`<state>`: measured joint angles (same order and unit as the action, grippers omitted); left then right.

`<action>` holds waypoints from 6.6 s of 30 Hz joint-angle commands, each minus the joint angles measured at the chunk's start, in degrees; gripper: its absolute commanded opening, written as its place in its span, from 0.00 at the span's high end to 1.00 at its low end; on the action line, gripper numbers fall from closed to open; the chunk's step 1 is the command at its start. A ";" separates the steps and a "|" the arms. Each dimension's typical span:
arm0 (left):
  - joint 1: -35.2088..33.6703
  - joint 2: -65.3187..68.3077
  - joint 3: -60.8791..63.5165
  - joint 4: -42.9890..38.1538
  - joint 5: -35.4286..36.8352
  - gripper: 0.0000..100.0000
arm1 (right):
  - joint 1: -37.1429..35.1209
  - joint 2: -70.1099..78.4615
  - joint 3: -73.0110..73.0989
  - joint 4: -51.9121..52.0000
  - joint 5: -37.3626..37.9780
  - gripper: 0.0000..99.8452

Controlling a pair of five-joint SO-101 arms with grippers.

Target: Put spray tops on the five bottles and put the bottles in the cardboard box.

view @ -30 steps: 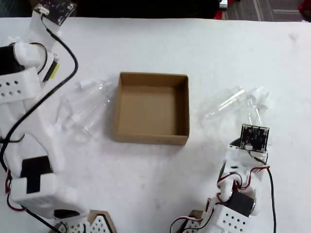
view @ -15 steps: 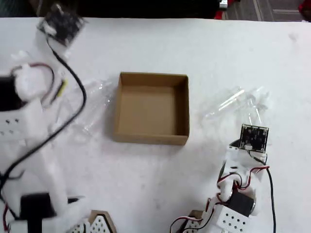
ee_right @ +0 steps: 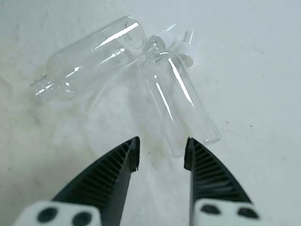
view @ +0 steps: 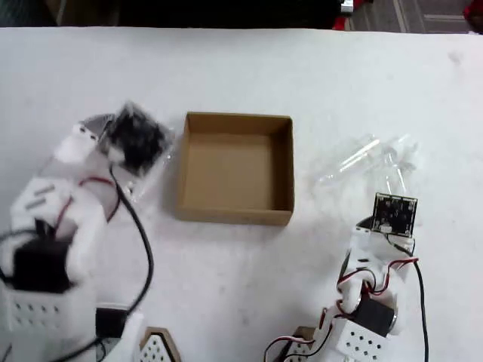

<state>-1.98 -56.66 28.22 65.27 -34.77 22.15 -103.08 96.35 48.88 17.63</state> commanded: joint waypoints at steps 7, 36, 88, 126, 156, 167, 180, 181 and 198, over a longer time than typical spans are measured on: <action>1.63 -29.93 34.29 -35.34 0.70 0.98 | -0.57 -0.04 0.44 0.31 0.18 0.86; 7.34 -46.81 52.84 -55.30 54.42 0.98 | -0.57 -0.04 0.44 0.31 0.18 0.86; 10.51 76.53 21.63 -138.55 40.26 0.98 | -0.66 0.04 0.44 0.31 0.18 0.86; 10.95 76.79 23.47 -132.84 34.73 0.98 | -0.57 0.04 0.44 0.40 0.18 0.86; 11.03 75.38 25.85 -132.84 37.63 0.72 | -0.57 0.04 0.44 0.40 0.18 0.86; 10.77 57.71 30.51 -117.98 44.22 0.72 | -0.57 0.04 0.44 0.40 0.18 0.86; 8.40 27.91 24.35 -85.45 46.95 0.72 | -0.57 0.04 0.44 0.40 0.18 0.86; 7.78 25.10 22.15 -78.77 48.35 0.72 | -0.57 0.04 0.44 0.40 0.18 0.86; -11.38 26.59 -21.54 4.13 28.57 0.73 | -0.57 -0.04 0.44 1.45 0.18 0.86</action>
<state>-10.15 -36.26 14.51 60.70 3.03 22.15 -102.99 96.35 48.97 17.63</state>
